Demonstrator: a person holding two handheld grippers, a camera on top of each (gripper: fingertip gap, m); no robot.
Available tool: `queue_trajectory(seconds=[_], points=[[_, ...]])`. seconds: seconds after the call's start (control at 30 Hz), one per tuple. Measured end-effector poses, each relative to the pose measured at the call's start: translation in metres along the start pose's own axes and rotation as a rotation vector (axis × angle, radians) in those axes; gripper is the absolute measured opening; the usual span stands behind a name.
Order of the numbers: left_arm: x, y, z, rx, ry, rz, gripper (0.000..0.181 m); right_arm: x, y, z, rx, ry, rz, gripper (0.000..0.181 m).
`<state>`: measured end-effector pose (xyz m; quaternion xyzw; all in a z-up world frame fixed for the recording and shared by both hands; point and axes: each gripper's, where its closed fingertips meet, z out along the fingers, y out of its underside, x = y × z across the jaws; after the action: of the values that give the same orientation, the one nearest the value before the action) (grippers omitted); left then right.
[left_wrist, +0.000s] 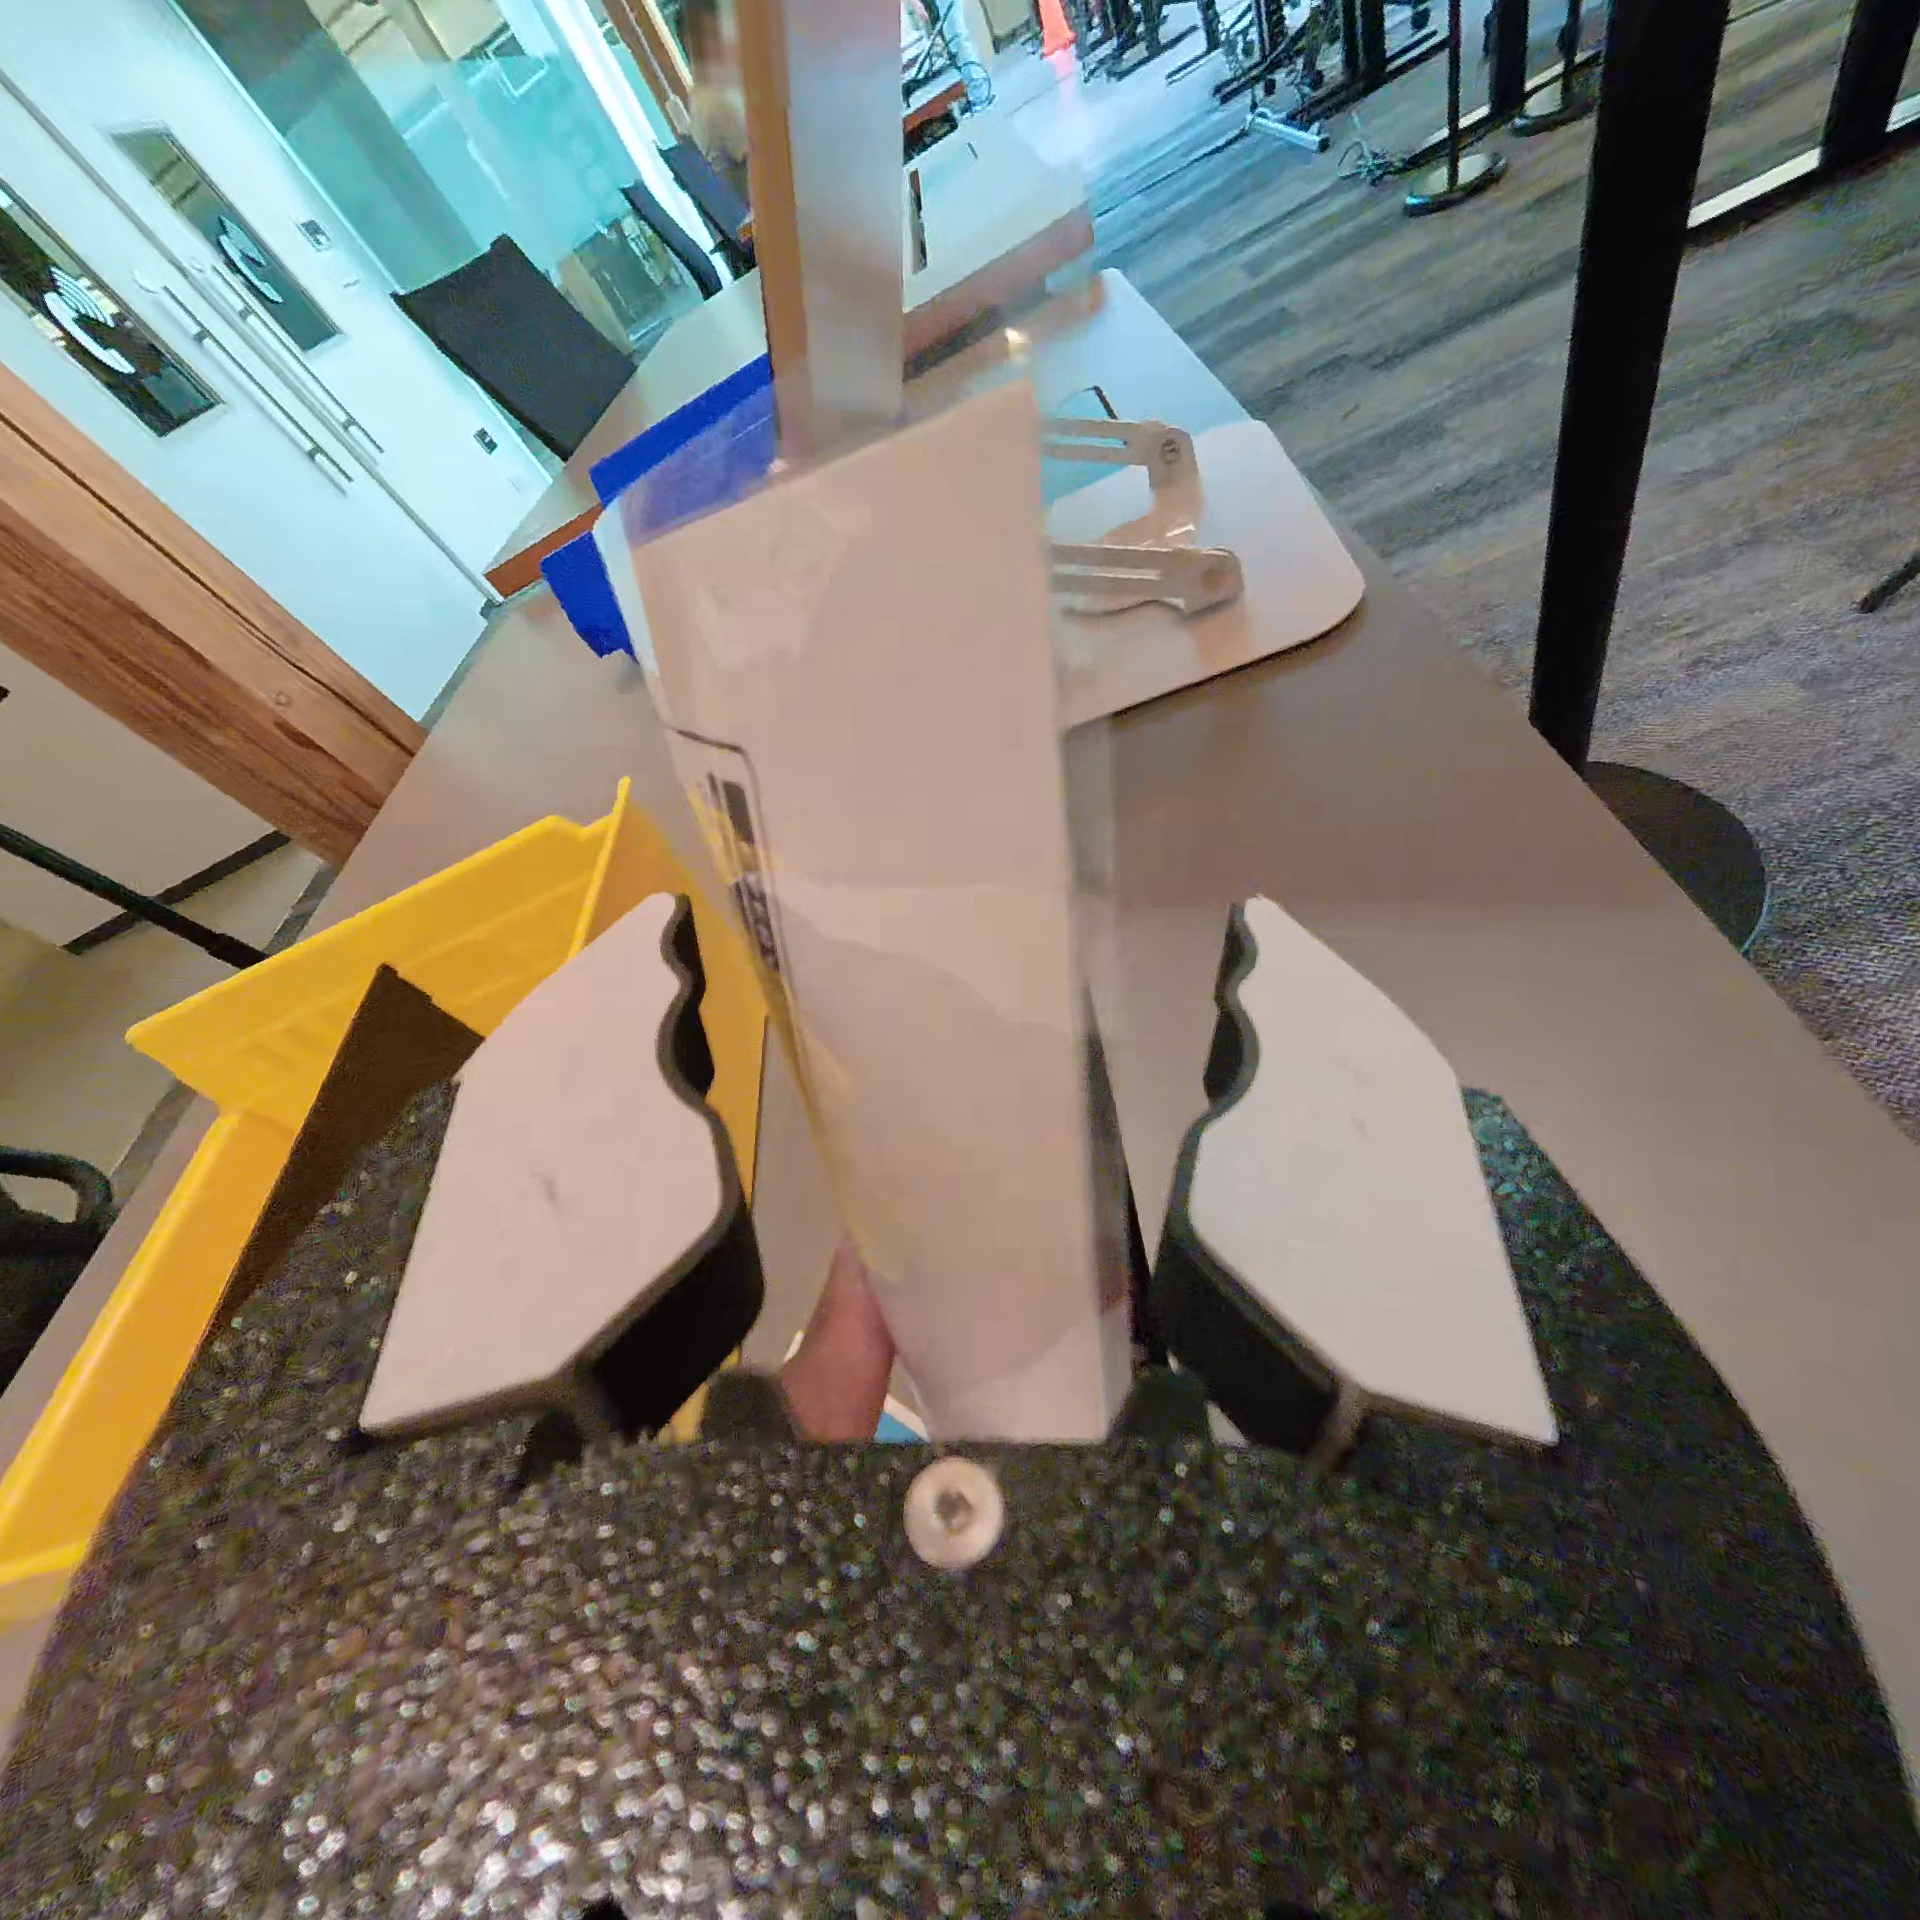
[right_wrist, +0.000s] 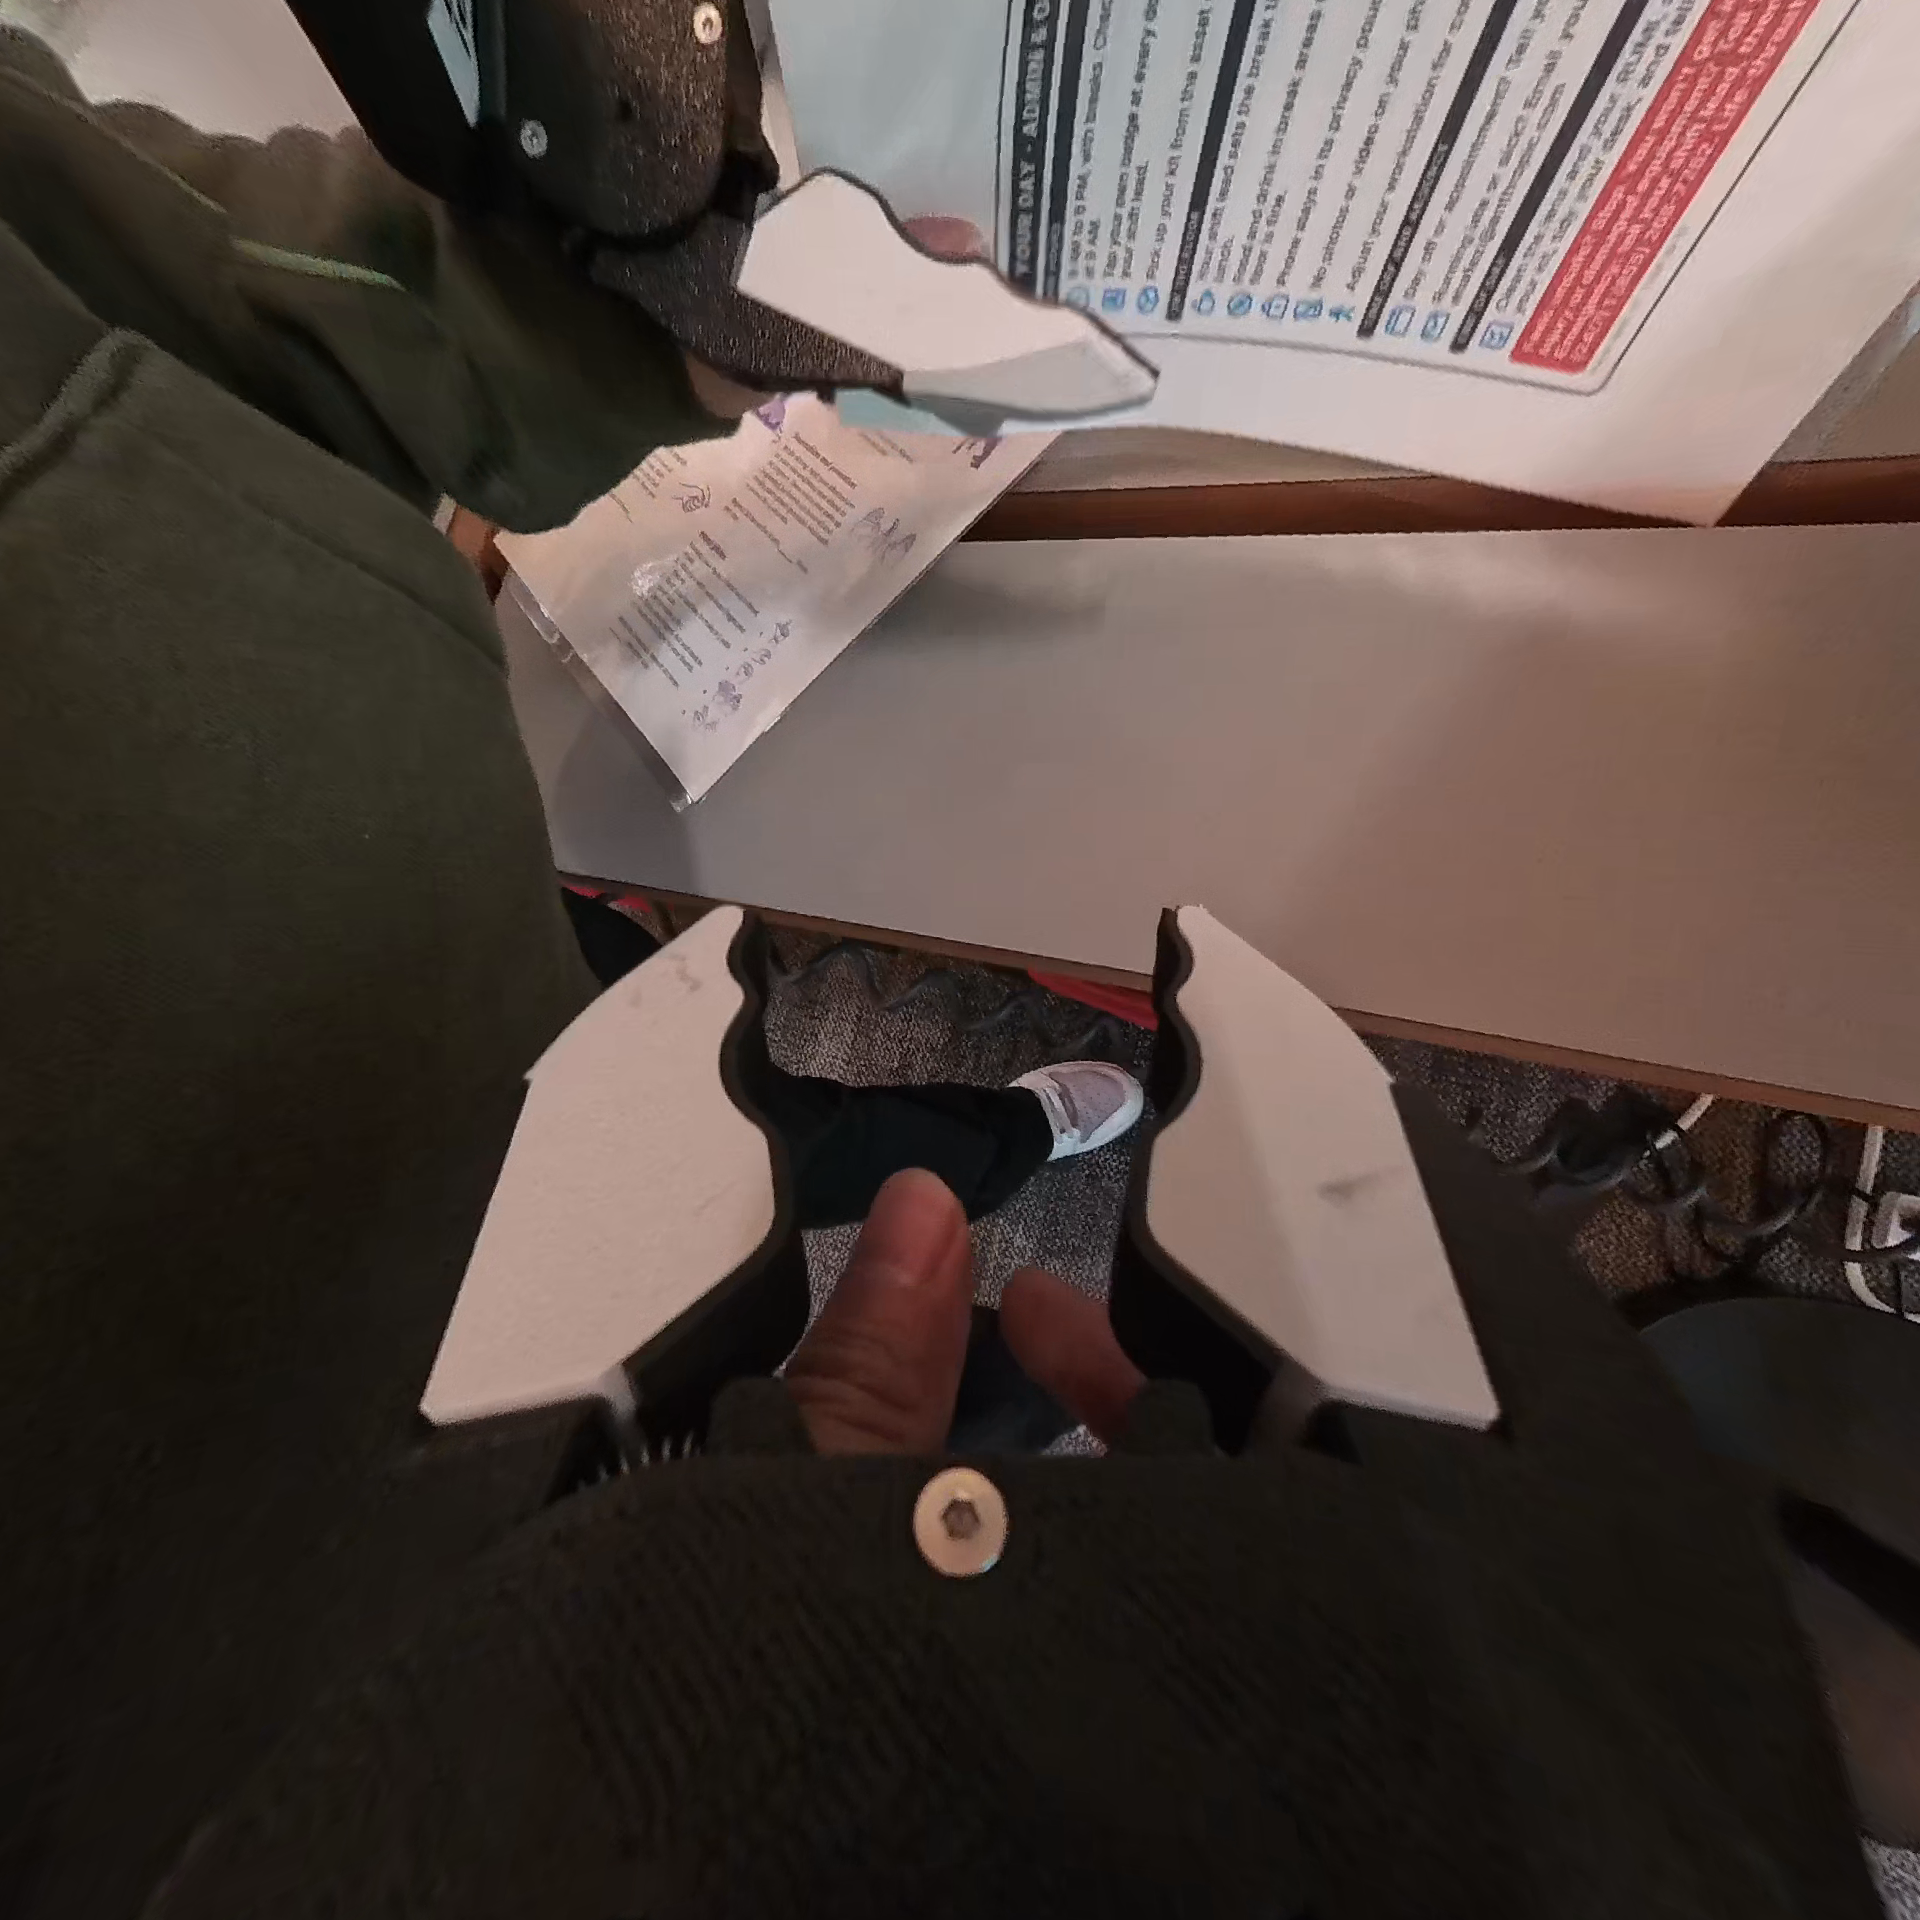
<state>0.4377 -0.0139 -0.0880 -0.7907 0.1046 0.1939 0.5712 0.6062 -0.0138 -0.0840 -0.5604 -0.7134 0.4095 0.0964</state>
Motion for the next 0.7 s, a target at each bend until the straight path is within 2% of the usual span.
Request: queue_trajectory(seconds=[0.13,0.23,0.33,0.43,0.47,0.5,0.57,0.63,0.7], points=[[0.02,0.009,0.004,-0.039,0.062,0.087,0.097,-0.002,-0.005,0.003,0.014,-0.009,-0.008,0.072],[0.031,0.01,0.001,-0.047,0.092,0.056,0.098,-0.004,-0.004,0.003,0.009,-0.014,-0.024,0.071],[0.03,0.011,0.001,-0.035,0.122,-0.059,0.097,-0.004,-0.001,0.003,0.012,-0.017,-0.015,0.07],[0.023,0.022,0.003,-0.069,0.178,-0.103,0.095,0.001,0.002,0.007,0.009,-0.008,-0.011,0.071],[0.024,0.028,0.002,-0.092,0.224,-0.138,0.09,0.005,0.002,0.009,0.008,0.0,-0.018,0.074],[0.025,0.033,0.0,-0.114,0.28,-0.154,0.085,0.009,0.0,0.011,0.008,0.009,-0.035,0.08],[0.013,0.029,-0.001,-0.081,0.241,-0.11,0.088,0.025,-0.007,0.018,0.006,0.034,-0.092,0.085],[0.009,0.02,0.004,-0.03,0.225,-0.097,0.088,0.057,-0.01,0.028,-0.018,0.12,-0.12,0.09],[0.01,0.03,0.018,-0.091,0.207,-0.094,0.092,0.092,-0.013,0.039,-0.025,0.208,-0.112,0.086]])
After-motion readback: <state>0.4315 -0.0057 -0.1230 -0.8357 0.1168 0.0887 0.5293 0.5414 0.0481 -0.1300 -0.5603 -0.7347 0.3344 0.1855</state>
